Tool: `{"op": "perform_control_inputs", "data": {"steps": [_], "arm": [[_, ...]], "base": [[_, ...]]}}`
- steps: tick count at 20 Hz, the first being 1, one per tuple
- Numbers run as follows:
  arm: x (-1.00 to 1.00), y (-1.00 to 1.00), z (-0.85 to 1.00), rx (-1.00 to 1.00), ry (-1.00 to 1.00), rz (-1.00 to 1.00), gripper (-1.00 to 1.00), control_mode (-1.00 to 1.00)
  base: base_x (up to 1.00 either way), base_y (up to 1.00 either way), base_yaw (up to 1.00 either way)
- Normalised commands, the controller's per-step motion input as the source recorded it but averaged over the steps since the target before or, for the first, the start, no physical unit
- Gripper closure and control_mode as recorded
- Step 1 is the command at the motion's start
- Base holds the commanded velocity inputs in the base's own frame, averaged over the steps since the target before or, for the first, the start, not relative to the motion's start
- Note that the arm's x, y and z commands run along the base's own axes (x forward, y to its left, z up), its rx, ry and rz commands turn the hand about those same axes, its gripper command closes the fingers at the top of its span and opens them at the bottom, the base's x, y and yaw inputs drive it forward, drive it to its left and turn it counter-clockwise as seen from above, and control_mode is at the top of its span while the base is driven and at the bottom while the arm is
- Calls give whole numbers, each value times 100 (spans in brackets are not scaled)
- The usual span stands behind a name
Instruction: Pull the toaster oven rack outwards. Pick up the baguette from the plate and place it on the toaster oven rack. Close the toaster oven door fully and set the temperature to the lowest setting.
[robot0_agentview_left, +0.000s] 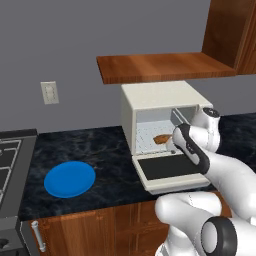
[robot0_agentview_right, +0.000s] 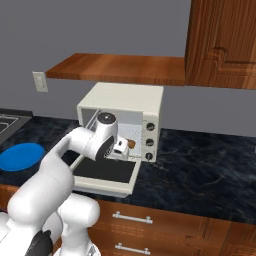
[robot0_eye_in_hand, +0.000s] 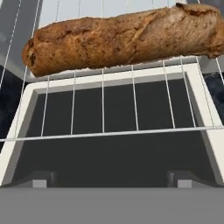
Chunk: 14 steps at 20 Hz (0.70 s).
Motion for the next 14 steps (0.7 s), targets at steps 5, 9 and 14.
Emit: {"op": "perform_control_inputs", "data": {"steps": [5,9,14], "arm": [[10,0,-31,0,-9,-3,-100,-100],[12,0,-19,0,14,-3,-100,-100],[25,0,-8,0,0,0,-100,-100]], "base": [[0,0,0],[0,0,0],[0,0,0]]}}
